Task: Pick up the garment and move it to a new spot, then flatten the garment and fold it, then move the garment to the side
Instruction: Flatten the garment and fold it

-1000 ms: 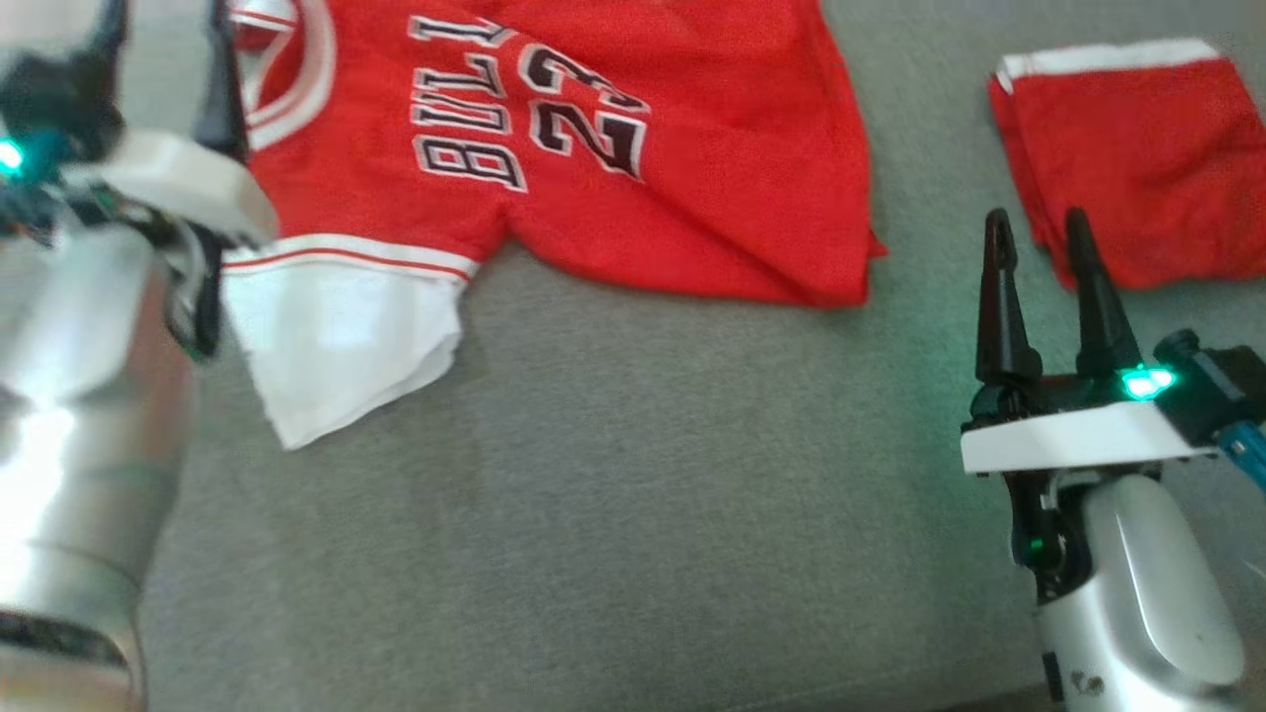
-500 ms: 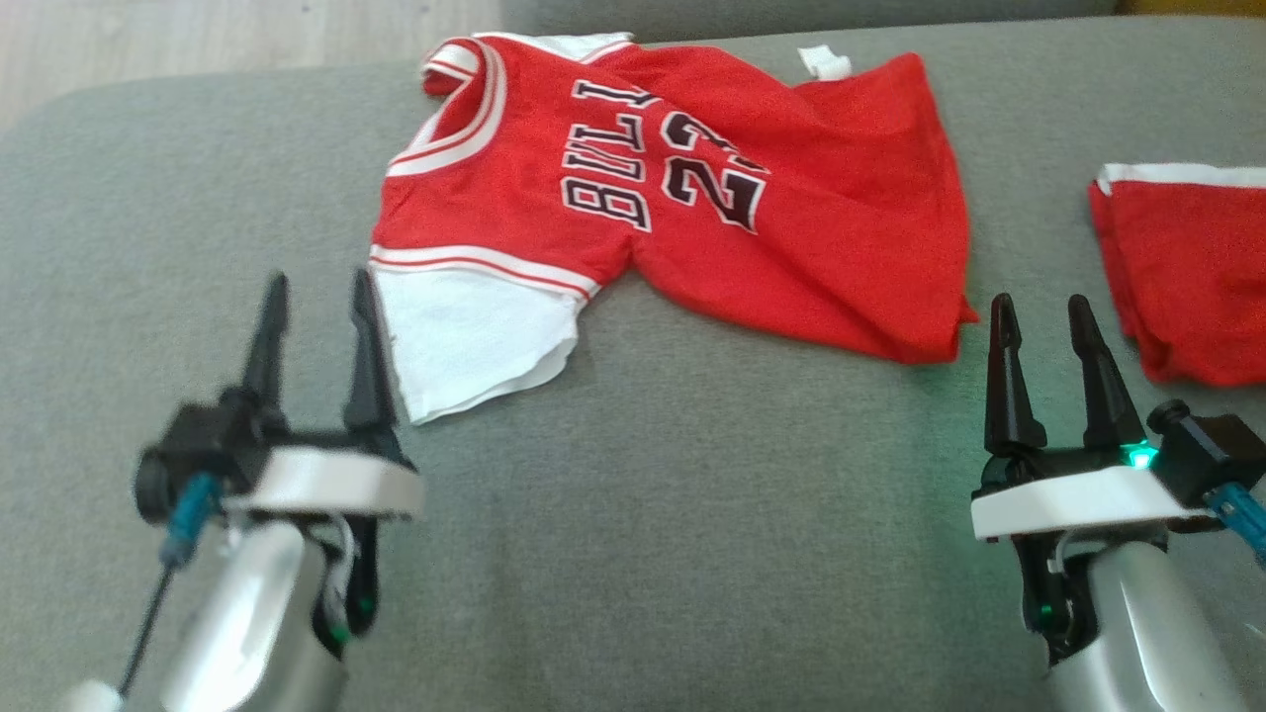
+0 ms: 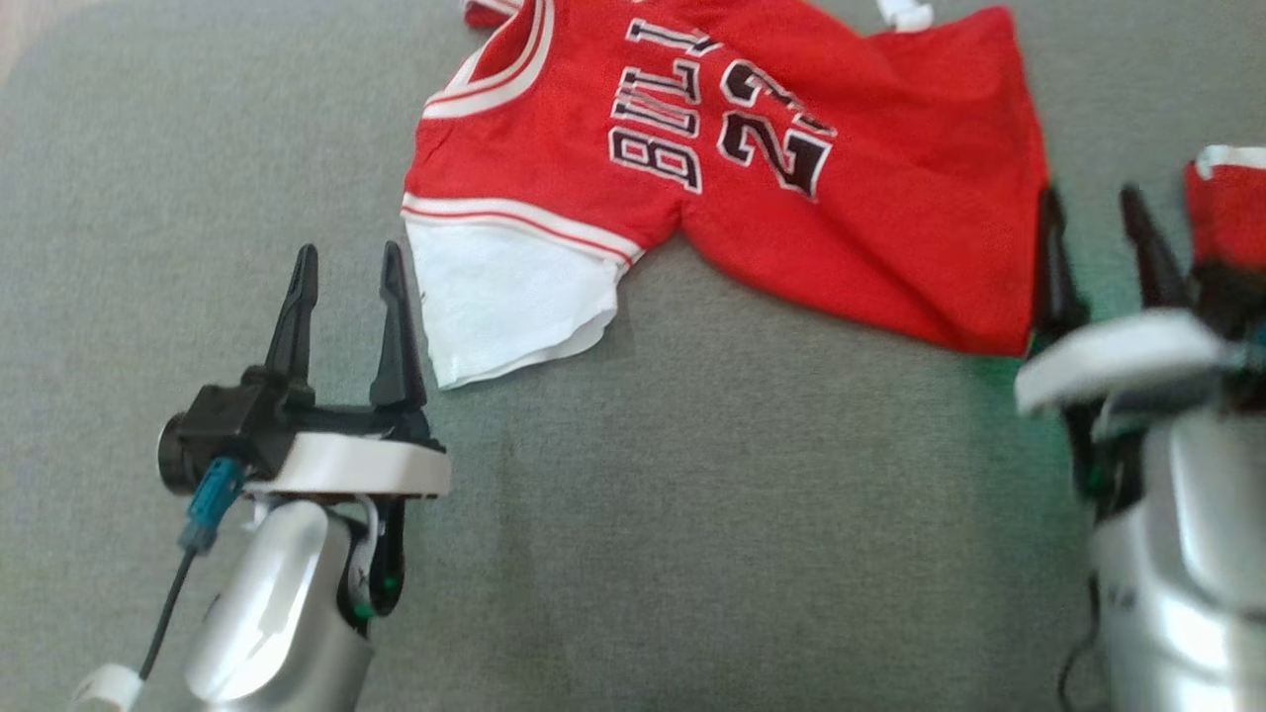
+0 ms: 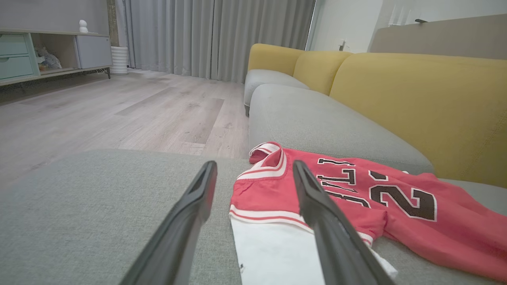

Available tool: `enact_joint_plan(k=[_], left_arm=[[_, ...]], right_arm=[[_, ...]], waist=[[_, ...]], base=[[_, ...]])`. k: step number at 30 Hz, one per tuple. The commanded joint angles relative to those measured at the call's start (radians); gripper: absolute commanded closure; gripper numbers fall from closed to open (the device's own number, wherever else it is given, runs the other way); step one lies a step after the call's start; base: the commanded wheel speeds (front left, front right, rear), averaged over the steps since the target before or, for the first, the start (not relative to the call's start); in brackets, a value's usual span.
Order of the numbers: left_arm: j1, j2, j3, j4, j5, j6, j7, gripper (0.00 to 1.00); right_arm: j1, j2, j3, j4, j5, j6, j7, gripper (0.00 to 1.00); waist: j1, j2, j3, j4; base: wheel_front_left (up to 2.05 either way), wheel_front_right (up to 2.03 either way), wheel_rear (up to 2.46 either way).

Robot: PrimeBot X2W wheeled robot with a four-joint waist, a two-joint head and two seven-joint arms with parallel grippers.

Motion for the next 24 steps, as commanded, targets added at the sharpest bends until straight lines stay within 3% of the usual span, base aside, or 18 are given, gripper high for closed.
enact_joint_plan(k=[1,6,16,20,24], left_arm=[[-0.043,0.006,0.038,-0.023,0.013,-0.004,-0.006,0.0],[-0.066,-0.019,0.033,-0.005,0.025,-0.025,-0.006,0.0],[-0.104,-0.061,0.031,0.023,0.045,-0.056,-0.006,0.0],[-0.117,-0.074,0.039,0.021,0.056,-0.067,-0.006,0.0],[-0.126,-0.086,0.05,0.021,0.067,-0.077,-0.006,0.0]], right_arm=[[-0.077,-0.001,0.004,0.002,-0.012,-0.001,0.054,0.0],[-0.246,-0.002,-0.074,0.153,-0.11,-0.001,0.228,0.0],[-0.421,-0.04,-0.204,0.353,-0.276,-0.001,0.356,0.0],[-0.474,-0.071,-0.172,0.431,-0.286,-0.001,0.407,0.0],[-0.51,-0.113,-0.075,0.512,-0.237,-0.001,0.458,0.0]], waist=[[-0.0002,0.0,0.026,0.018],[-0.0002,0.0,0.061,0.048],[-0.0002,0.0,0.119,0.107],[-0.0002,0.0,0.149,0.125],[-0.0002,0.0,0.166,0.137]], base=[[0.0,0.0,0.0],[0.0,0.0,0.0],[0.0,0.0,0.0],[0.0,0.0,0.0],[0.0,0.0,0.0]])
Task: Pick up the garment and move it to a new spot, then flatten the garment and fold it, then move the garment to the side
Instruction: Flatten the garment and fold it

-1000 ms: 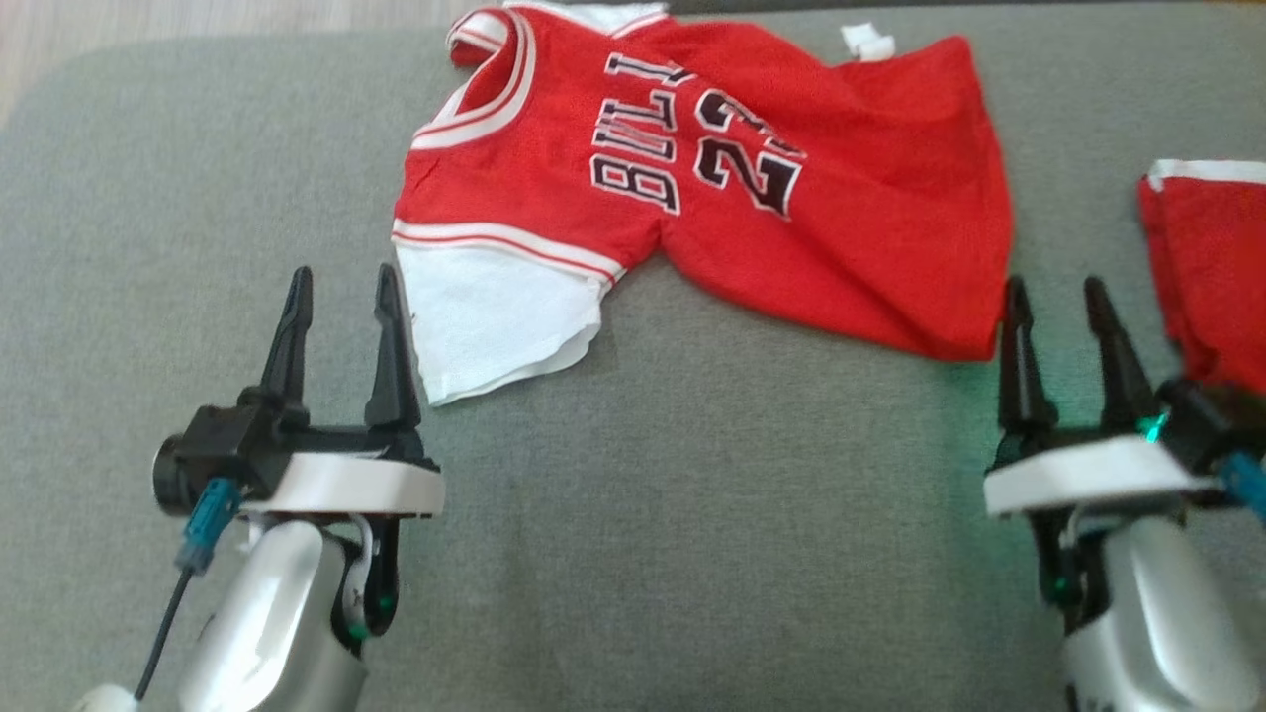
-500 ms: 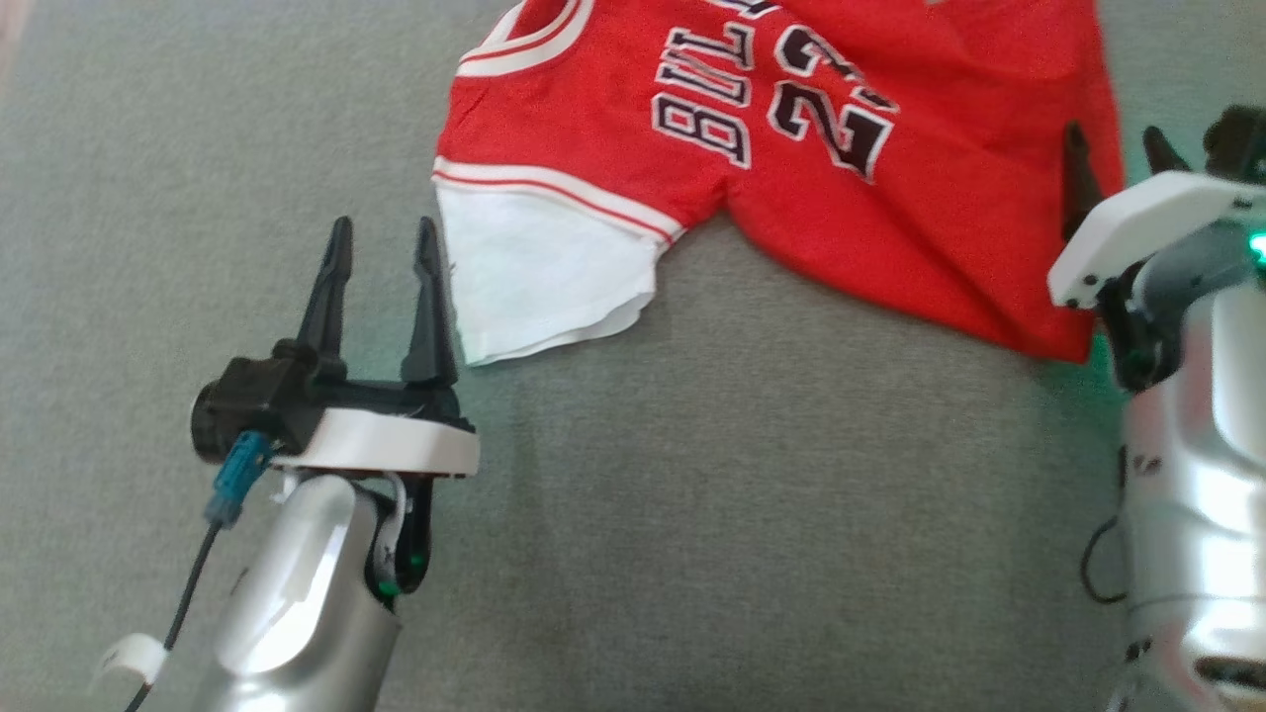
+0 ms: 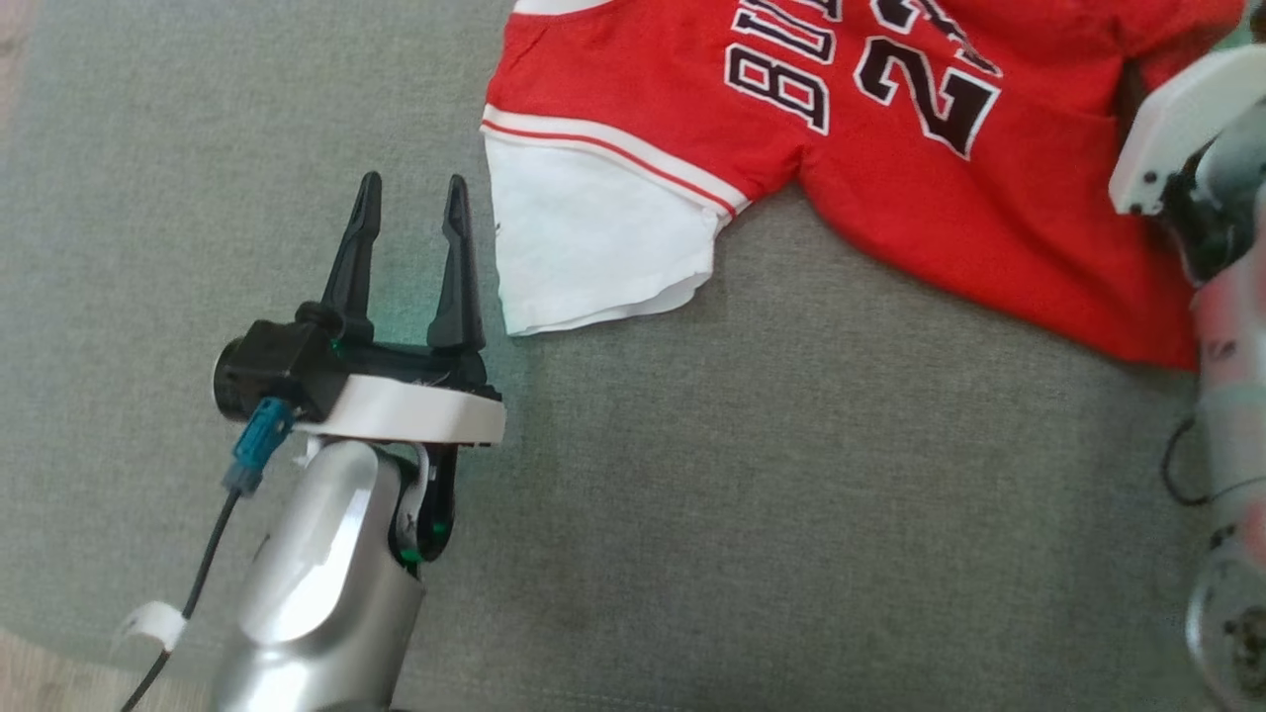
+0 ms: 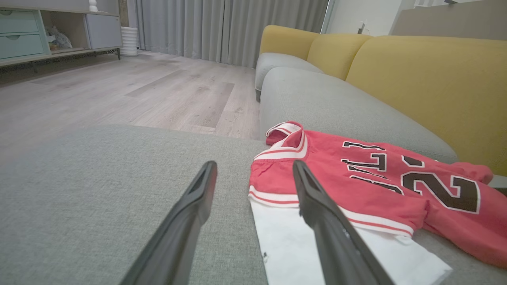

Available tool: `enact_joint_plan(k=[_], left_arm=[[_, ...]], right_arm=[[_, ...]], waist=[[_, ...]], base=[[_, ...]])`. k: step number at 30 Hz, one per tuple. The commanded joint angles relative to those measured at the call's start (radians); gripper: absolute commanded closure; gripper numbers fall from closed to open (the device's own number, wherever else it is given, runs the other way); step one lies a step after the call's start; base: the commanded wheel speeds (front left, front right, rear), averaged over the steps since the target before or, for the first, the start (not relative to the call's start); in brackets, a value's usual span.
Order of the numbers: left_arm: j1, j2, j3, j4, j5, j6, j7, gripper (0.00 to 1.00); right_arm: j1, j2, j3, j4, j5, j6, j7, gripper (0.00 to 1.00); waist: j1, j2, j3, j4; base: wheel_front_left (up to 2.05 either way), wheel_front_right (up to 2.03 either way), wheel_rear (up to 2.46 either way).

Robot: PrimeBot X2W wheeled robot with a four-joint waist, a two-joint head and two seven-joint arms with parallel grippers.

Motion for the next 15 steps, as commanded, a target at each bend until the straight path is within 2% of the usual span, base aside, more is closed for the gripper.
enact_joint_plan(k=[1,2,10,15], left_arm=[[-0.022,0.009,0.042,-0.027,0.014,-0.005,-0.006,0.0],[-0.024,0.006,0.043,-0.026,0.016,-0.007,-0.006,0.0],[-0.037,-0.01,0.048,-0.022,0.03,-0.024,-0.006,0.0],[-0.049,-0.015,0.048,-0.028,0.034,-0.034,-0.006,0.0]], right_arm=[[0.007,-0.006,0.059,0.022,0.017,-0.001,0.029,0.57],[0.0,-0.022,0.086,0.032,0.027,-0.001,0.029,1.0],[-0.082,-0.124,0.22,0.048,0.112,-0.001,-0.039,1.0],[-0.168,-0.182,0.239,0.045,0.123,-0.001,-0.115,1.0]], waist=[[-0.0001,0.0,0.009,0.008],[-0.0001,0.0,0.011,0.01],[-0.0001,0.0,0.035,0.028],[-0.0001,0.0,0.052,0.05]], base=[[0.0,0.0,0.0],[0.0,0.0,0.0],[0.0,0.0,0.0],[0.0,0.0,0.0]])
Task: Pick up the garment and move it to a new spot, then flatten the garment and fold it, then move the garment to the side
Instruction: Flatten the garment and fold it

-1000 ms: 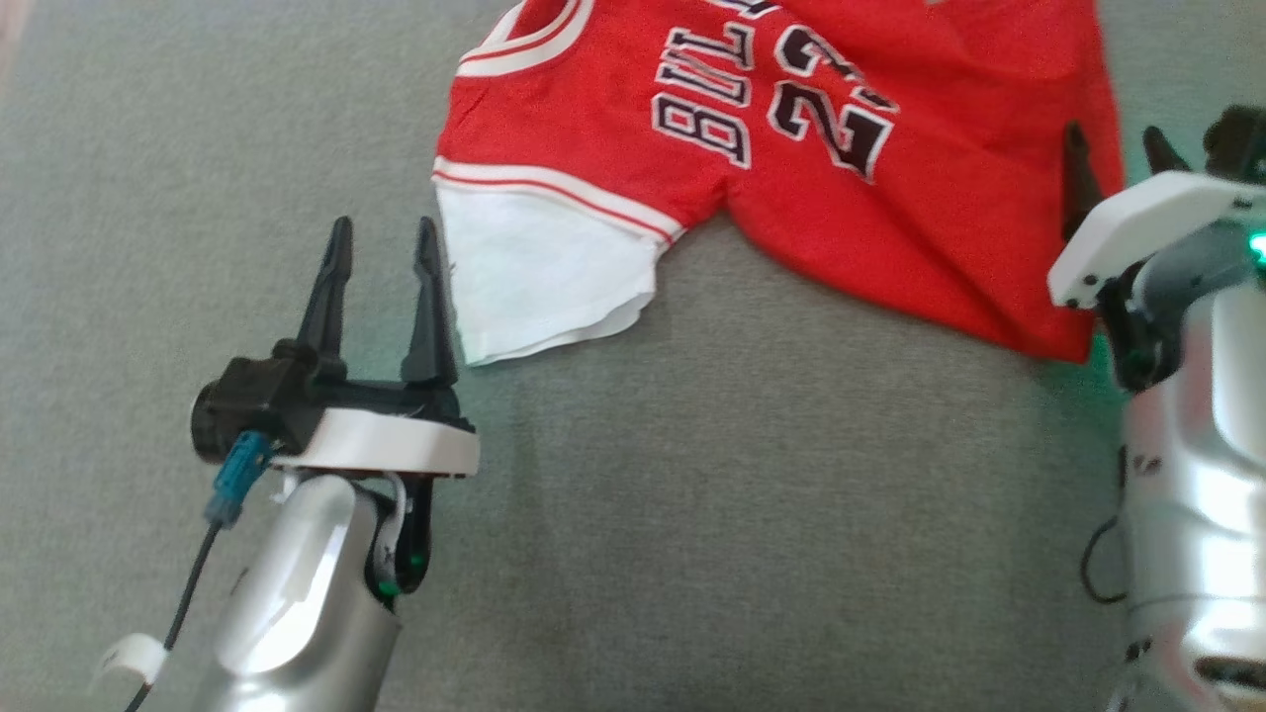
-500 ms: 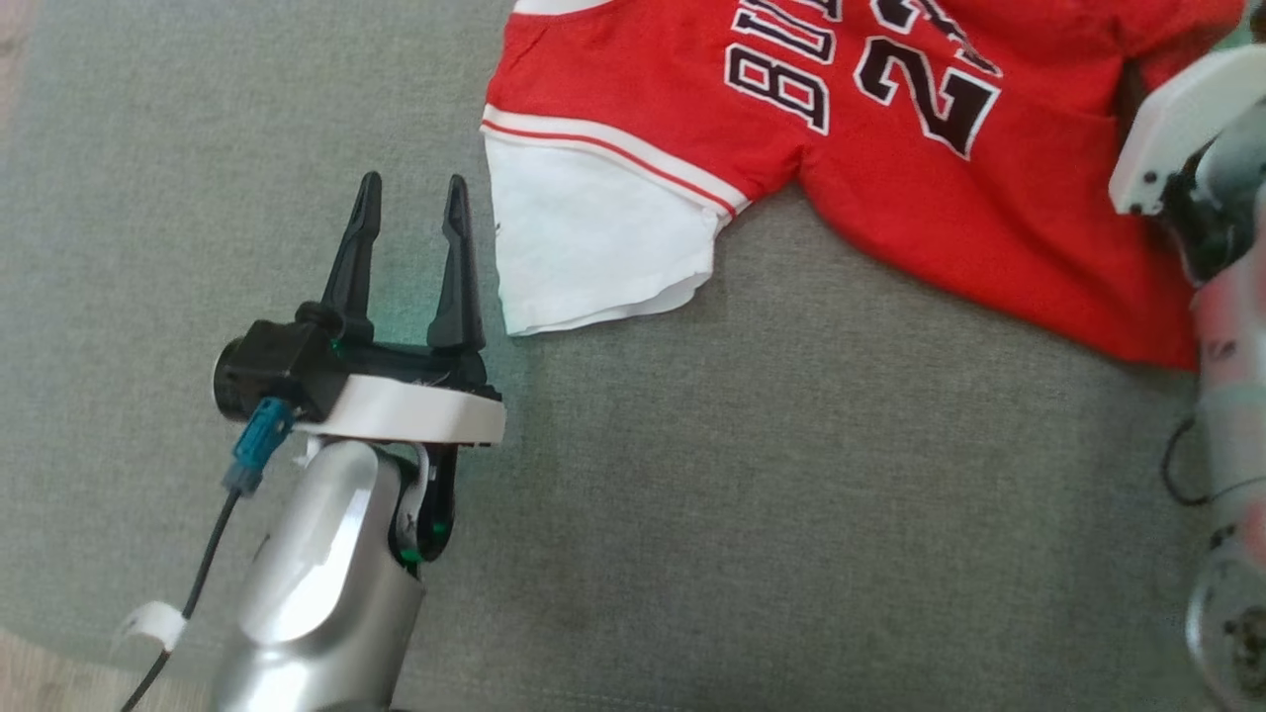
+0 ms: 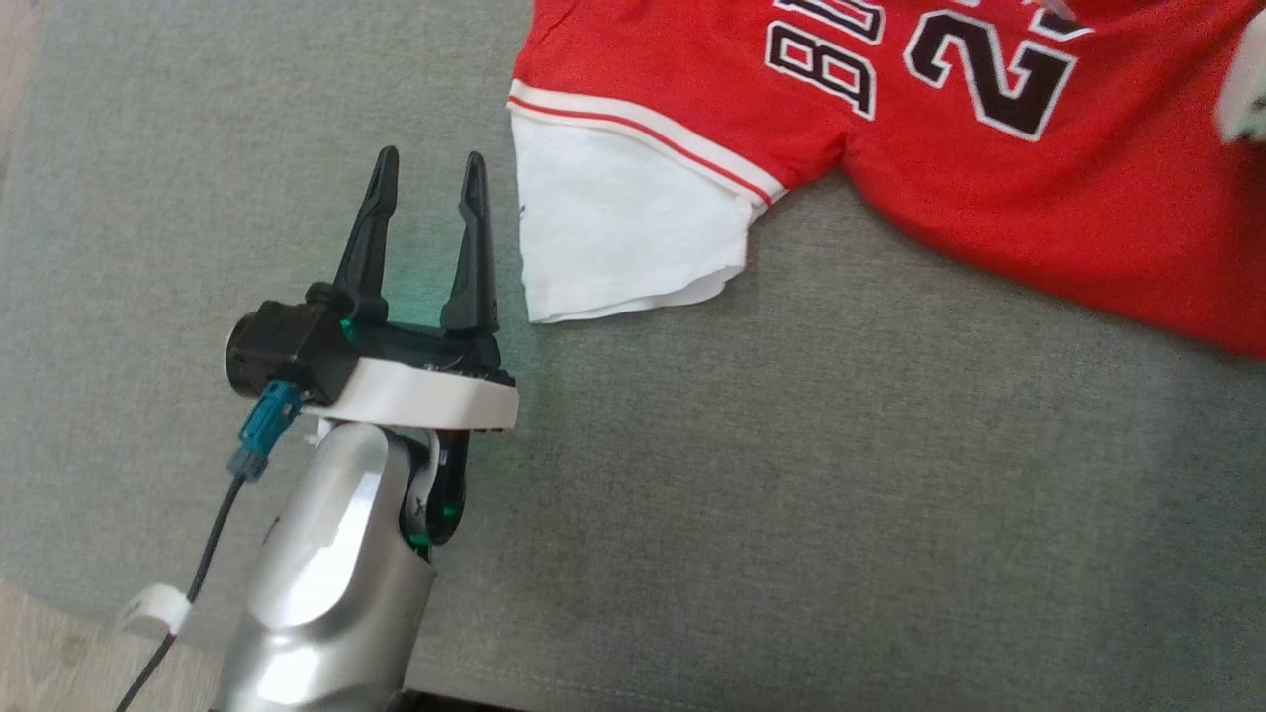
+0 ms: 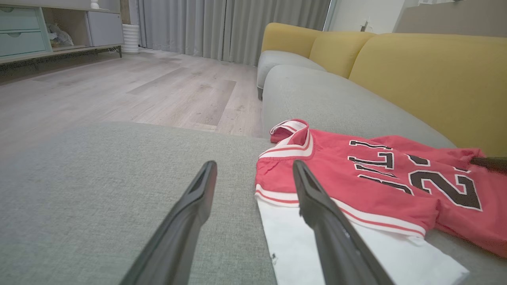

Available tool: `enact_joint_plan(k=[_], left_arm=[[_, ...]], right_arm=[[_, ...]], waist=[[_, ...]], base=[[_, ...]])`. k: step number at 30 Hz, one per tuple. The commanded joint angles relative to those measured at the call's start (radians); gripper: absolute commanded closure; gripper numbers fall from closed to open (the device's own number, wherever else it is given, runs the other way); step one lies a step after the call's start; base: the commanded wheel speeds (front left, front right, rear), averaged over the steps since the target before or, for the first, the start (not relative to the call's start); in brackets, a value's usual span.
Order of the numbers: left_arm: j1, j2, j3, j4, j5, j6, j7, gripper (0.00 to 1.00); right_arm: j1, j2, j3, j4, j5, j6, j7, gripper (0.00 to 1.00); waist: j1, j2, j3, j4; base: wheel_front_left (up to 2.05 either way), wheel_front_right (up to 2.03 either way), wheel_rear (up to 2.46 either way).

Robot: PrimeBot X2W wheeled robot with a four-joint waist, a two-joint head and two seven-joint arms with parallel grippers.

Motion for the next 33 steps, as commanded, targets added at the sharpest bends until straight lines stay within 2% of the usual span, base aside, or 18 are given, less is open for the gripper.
enact_joint_plan(k=[1,10,11,12,19,24,25,27,33], left_arm=[[-0.023,0.013,0.035,-0.032,0.013,-0.004,-0.006,0.0],[-0.031,0.01,0.018,-0.047,0.001,-0.005,-0.006,0.0],[-0.03,0.01,0.015,-0.05,-0.002,-0.003,-0.006,0.0],[-0.03,0.009,0.013,-0.052,-0.004,-0.001,-0.006,0.0],[-0.023,0.009,0.019,-0.056,0.003,0.008,-0.006,0.0],[-0.01,0.009,0.039,-0.062,0.018,0.005,-0.006,0.0],[0.0,0.009,0.049,-0.066,0.025,0.005,-0.006,0.0],[0.015,0.009,0.06,-0.067,0.027,0.003,-0.006,0.0],[0.073,0.009,0.084,-0.065,0.026,0.008,-0.006,0.0]], right_arm=[[-0.067,-0.015,0.013,-0.029,-0.002,-0.001,-0.033,1.0],[-0.186,-0.061,-0.046,0.044,-0.089,-0.001,-0.168,1.0],[-0.191,-0.062,-0.057,0.051,-0.107,-0.001,-0.186,0.26],[-0.195,-0.06,-0.07,0.06,-0.12,-0.001,-0.205,0.0],[-0.185,-0.02,-0.134,0.13,-0.157,-0.001,-0.264,0.0],[-0.146,0.027,-0.162,0.141,-0.139,-0.001,-0.384,0.0],[-0.118,0.053,-0.139,0.133,-0.127,-0.001,-0.446,0.0],[-0.081,0.083,-0.119,0.115,-0.094,-0.001,-0.496,0.0],[0.122,0.156,-0.053,-0.072,0.021,-0.001,-0.541,0.0]], waist=[[-0.0002,0.0,0.009,0.013],[-0.0002,0.0,0.015,0.054],[-0.0002,0.0,0.014,0.056],[-0.0002,0.0,0.013,0.057],[-0.0002,0.0,-0.012,0.036],[-0.0002,0.0,-0.063,-0.007],[-0.0002,0.0,-0.09,-0.029],[-0.0002,0.0,-0.124,-0.053],[-0.0002,0.0,-0.224,-0.116]], base=[[0.0,0.0,0.0],[0.0,0.0,0.0],[0.0,0.0,0.0],[0.0,0.0,0.0],[0.0,0.0,0.0],[0.0,0.0,0.0],[0.0,0.0,0.0],[0.0,0.0,0.0],[0.0,0.0,0.0]])
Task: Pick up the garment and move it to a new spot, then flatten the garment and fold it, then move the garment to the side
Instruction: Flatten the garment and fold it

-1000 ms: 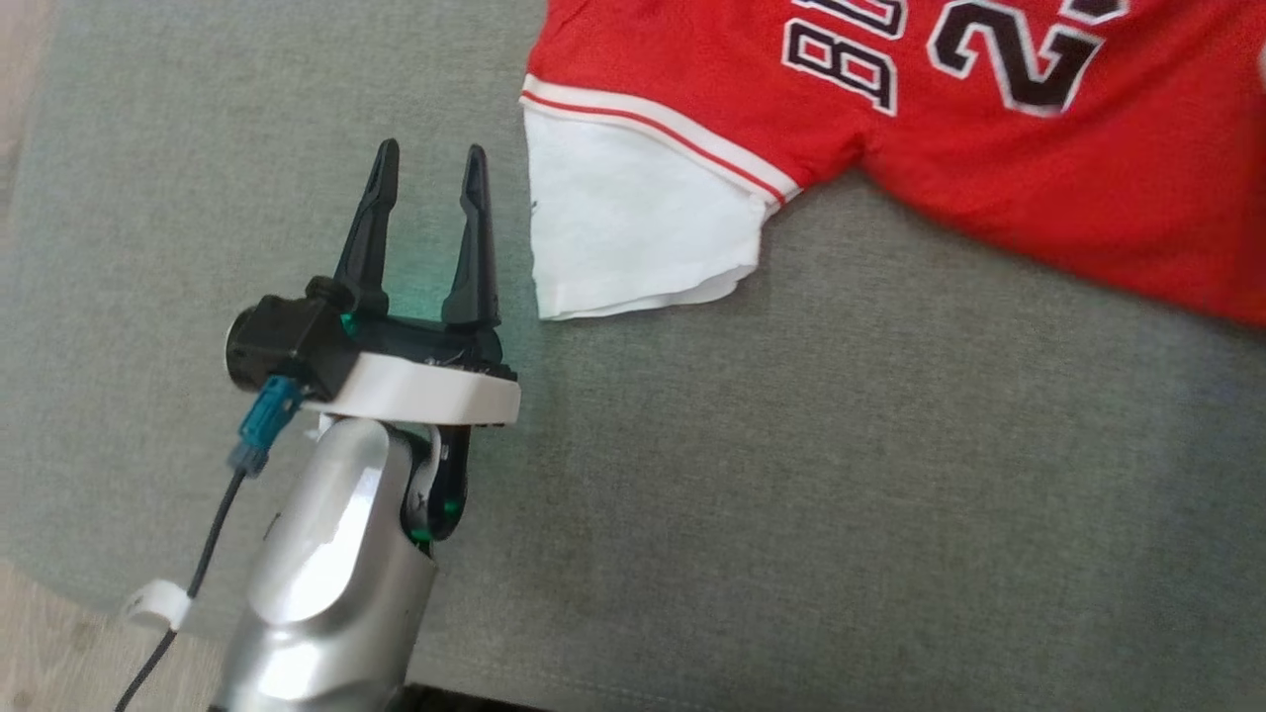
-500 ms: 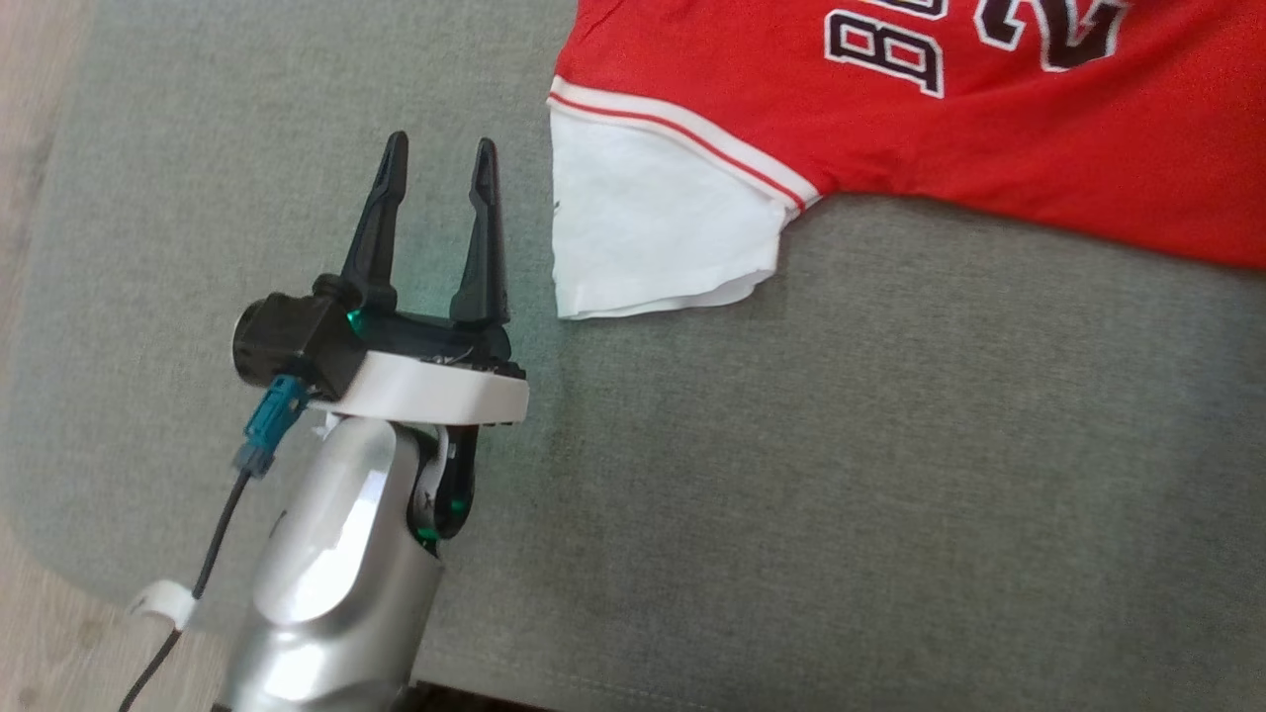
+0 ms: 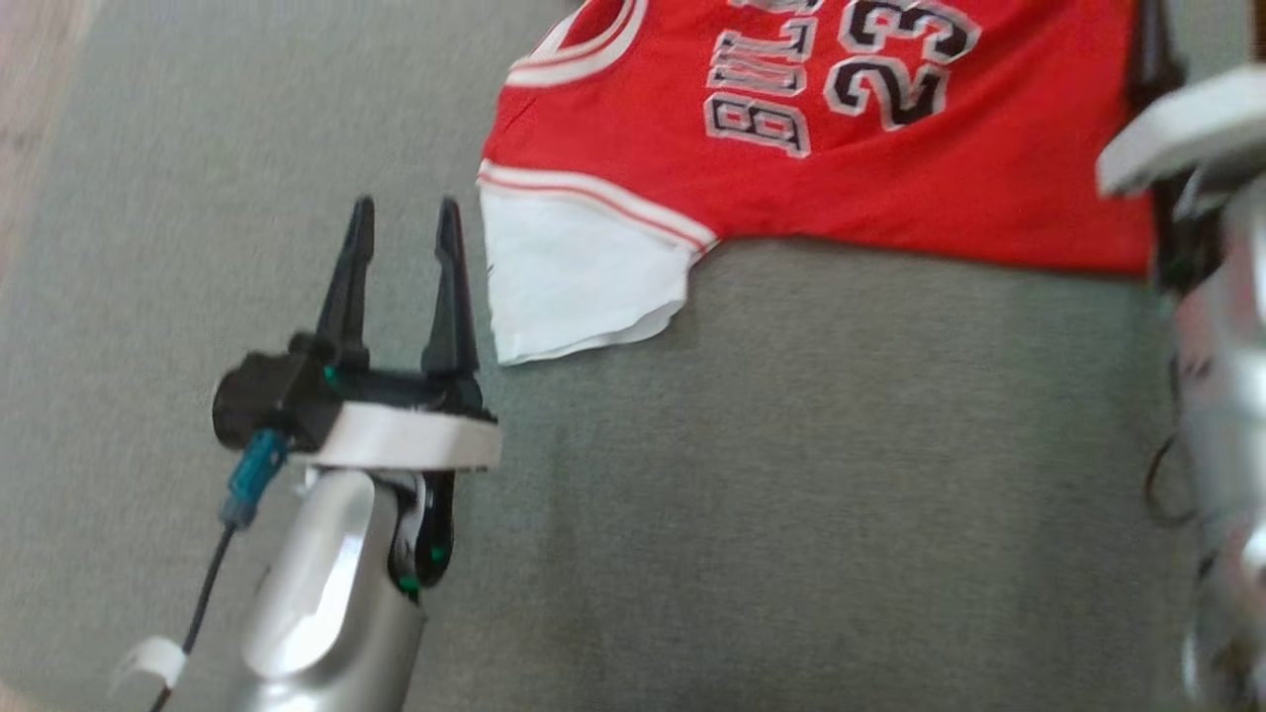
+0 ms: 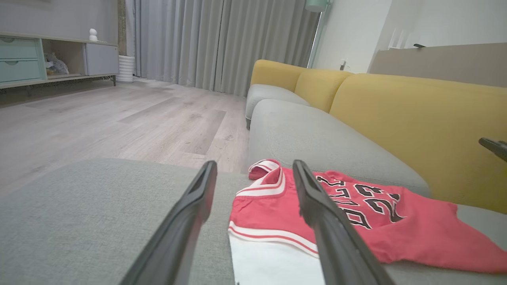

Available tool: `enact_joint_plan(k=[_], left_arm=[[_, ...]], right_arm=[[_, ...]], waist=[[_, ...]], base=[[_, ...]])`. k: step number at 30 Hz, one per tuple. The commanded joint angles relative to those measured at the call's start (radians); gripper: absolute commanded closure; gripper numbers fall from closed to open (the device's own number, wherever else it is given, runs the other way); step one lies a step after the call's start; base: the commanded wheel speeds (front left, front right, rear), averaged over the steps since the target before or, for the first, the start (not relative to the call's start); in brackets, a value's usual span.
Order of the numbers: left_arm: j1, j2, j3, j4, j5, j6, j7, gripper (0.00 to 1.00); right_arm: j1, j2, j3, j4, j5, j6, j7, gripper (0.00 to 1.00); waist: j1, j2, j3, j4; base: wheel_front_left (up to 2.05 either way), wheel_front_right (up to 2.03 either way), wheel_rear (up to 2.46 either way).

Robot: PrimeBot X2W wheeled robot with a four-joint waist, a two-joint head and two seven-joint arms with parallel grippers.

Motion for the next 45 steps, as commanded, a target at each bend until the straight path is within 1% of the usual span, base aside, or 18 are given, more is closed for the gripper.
enact_joint_plan(k=[1,4,8,11,14,16,20,26,29,37,40,45], left_arm=[[-0.004,0.015,0.038,-0.03,0.003,0.006,-0.005,0.0],[0.026,0.015,0.046,-0.026,0.008,0.01,-0.005,0.0],[0.065,0.015,0.053,-0.024,0.013,0.009,-0.005,0.0],[0.092,0.015,0.061,-0.02,0.019,0.007,-0.005,0.0],[0.117,0.015,0.066,-0.021,0.021,0.003,-0.005,0.0],[0.13,0.015,0.067,-0.019,0.021,0.002,-0.005,0.0],[0.145,0.015,0.067,-0.016,0.025,0.003,-0.005,0.0],[0.147,0.015,0.069,0.003,0.031,0.004,-0.005,0.0],[0.136,0.016,0.063,0.041,0.036,0.009,0.0,0.0],[0.063,0.041,0.07,0.172,0.041,0.043,0.092,0.0],[0.031,0.059,0.084,0.234,0.039,0.068,0.148,0.0],[-0.009,0.085,0.094,0.315,0.03,0.086,0.234,0.0]], right_arm=[[0.034,0.019,0.023,-0.071,0.011,-0.001,-0.012,0.0],[0.188,0.068,0.002,-0.245,0.048,-0.001,-0.013,0.0],[0.399,0.129,-0.026,-0.443,0.063,-0.001,-0.013,0.0],[0.538,0.149,-0.035,-0.556,0.084,-0.001,-0.013,0.0],[0.646,0.152,0.0,-0.634,0.139,-0.001,-0.013,0.0],[0.694,0.152,0.01,-0.658,0.178,-0.001,-0.013,0.0],[0.742,0.152,0.033,-0.688,0.202,-0.001,-0.013,0.0],[0.747,0.152,0.03,-0.706,0.212,-0.001,-0.013,0.0],[0.743,0.152,0.028,-0.716,0.211,-0.001,-0.013,0.0],[0.73,0.152,0.04,-0.732,0.217,-0.001,-0.013,0.0],[0.723,0.152,0.048,-0.737,0.221,-0.001,-0.014,0.0],[0.71,0.152,0.052,-0.744,0.227,-0.001,-0.014,0.0]], waist=[[0.0002,-0.0001,-0.06,-0.048],[0.0002,-0.0001,-0.096,-0.073],[0.0002,-0.0001,-0.13,-0.099],[0.0002,-0.0001,-0.149,-0.116],[0.0002,-0.0001,-0.159,-0.13],[0.0002,-0.0001,-0.164,-0.138],[0.0002,-0.0001,-0.169,-0.149],[0.0002,-0.0001,-0.168,-0.156],[0.0002,-0.0001,-0.157,-0.159],[0.0002,-0.0001,-0.105,-0.179],[0.0002,-0.0001,-0.085,-0.191],[0.0002,-0.0001,-0.061,-0.209]], base=[[0.0,0.0,0.0],[0.0,0.0,0.0],[0.0,0.0,0.0],[0.0,0.0,0.0],[0.0,0.0,0.0],[0.0,0.0,0.0],[0.0,0.0,0.0],[0.0,0.0,0.0],[0.0,0.0,0.0],[0.0,0.0,0.0],[0.0,0.0,0.0],[0.0,0.0,0.0]])
